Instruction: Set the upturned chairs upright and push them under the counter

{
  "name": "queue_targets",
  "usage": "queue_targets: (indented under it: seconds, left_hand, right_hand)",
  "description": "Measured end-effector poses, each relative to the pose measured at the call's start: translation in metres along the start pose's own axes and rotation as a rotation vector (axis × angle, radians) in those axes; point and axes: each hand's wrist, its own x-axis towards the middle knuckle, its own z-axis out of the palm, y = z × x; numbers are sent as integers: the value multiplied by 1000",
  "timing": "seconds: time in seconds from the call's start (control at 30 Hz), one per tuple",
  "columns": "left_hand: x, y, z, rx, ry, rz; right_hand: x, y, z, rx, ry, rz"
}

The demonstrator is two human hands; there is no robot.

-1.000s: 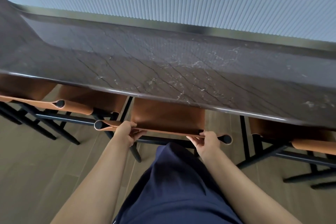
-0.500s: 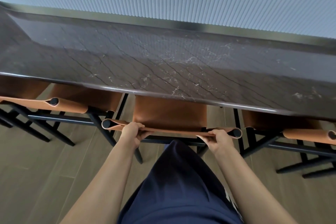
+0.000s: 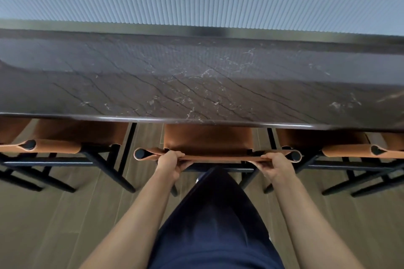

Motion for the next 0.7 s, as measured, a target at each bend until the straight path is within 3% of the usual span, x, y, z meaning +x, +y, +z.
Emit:
queue_targets:
  seconds: [0.7]
  left_hand:
    - [34, 38, 27, 78, -9, -66]
  right_hand:
    - [27, -11, 31, 35, 58, -50]
